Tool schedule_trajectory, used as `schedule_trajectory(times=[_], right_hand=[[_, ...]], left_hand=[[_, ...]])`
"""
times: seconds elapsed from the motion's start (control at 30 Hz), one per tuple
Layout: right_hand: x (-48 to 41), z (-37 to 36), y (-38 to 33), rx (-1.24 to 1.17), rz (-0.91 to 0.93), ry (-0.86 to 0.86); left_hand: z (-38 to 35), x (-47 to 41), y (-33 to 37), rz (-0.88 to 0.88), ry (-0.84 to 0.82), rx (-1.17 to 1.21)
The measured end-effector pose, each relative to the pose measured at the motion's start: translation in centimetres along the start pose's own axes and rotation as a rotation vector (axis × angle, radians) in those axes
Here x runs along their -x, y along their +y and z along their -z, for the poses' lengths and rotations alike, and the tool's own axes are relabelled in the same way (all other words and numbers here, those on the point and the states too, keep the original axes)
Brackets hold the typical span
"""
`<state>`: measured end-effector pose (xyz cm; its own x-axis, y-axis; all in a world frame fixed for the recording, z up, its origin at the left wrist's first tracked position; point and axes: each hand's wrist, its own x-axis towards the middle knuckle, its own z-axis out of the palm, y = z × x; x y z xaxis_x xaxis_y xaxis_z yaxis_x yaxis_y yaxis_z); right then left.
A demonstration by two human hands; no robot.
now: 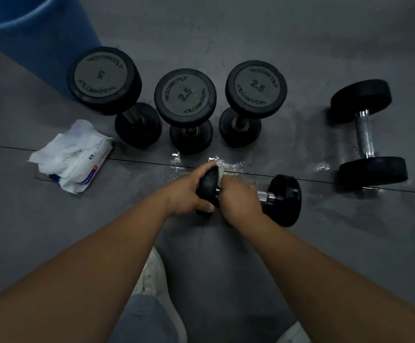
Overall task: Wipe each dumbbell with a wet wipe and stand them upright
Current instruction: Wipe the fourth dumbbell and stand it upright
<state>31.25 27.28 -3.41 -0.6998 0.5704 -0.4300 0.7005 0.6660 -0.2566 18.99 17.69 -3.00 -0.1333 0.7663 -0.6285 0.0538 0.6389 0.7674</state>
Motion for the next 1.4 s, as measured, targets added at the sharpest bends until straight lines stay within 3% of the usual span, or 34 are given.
schedule_trajectory(times=[0.2, 0.23, 0.3, 0.37, 0.4, 0.47, 0.53, 0.6, 0.77, 0.83, 0.9, 0.97, 1.07, 1.17, 1.33, 1.4], right_hand=[[0.2, 1.7, 2.1, 0.274, 0.39, -0.009], [-0.3, 2.0, 2.8, 0.252, 0.387, 0.041], [-1.3, 2.0, 3.5, 0.117, 0.161, 0.118], [-1.6, 1.5, 2.5, -0.219, -0.102, 0.113], [-1.3, 1.0, 1.7, -0.329, -0.142, 0.124], [-0.3, 0.6, 0.6, -0.343, -0.051, 0.122], [1.0, 0.6, 1.0, -0.26, 0.122, -0.048], [1.5, 0.4, 2.5, -0.232, 0.174, -0.188], [1.9, -1.0, 1.4, -0.495, 0.002, 0.202], [1.4, -0.8, 0.4, -0.531, -0.033, 0.267], [1.1, -1.0, 0.5, -0.353, 0.012, 0.236], [1.7, -1.4, 1.1, -0.099, 0.175, 0.1], [1.7, -1.0, 2.6, 0.027, 0.361, 0.023], [0.3, 0.2, 3.3, -0.115, 0.282, 0.137], [-0.6, 0.4, 2.3, 0.234, 0.322, -0.07], [-0.7, 0.7, 2.7, 0.178, 0.27, -0.138]], left_hand=[[0.0, 0.1, -0.2, 0.003, 0.006, -0.024], [0.1, 0.0, -0.2, 0.002, 0.008, -0.027], [0.2, -0.2, -0.2, 0.011, 0.006, -0.021], [0.2, -0.3, -0.2, 0.017, 0.008, -0.014], [0.1, -0.2, -0.3, 0.015, 0.007, -0.012], [0.0, -0.2, -0.6, 0.008, 0.008, -0.009], [0.1, -0.2, -0.7, 0.012, 0.011, -0.009], [0.2, -0.4, -0.7, 0.011, 0.012, -0.006], [0.2, -0.5, -0.3, 0.027, 0.023, -0.034], [0.2, -0.4, -0.4, 0.02, 0.023, -0.039], [0.2, -0.4, -0.5, 0.016, 0.02, -0.021], [0.3, -0.5, -0.5, 0.008, 0.014, -0.009], [0.9, -0.7, -0.4, 0.019, 0.02, -0.001], [0.7, -0.4, 0.4, 0.009, 0.074, 0.011], [-2.6, 1.3, -1.7, -0.03, 0.173, -0.014], [-3.4, 1.7, -2.2, -0.069, 0.214, -0.031]])
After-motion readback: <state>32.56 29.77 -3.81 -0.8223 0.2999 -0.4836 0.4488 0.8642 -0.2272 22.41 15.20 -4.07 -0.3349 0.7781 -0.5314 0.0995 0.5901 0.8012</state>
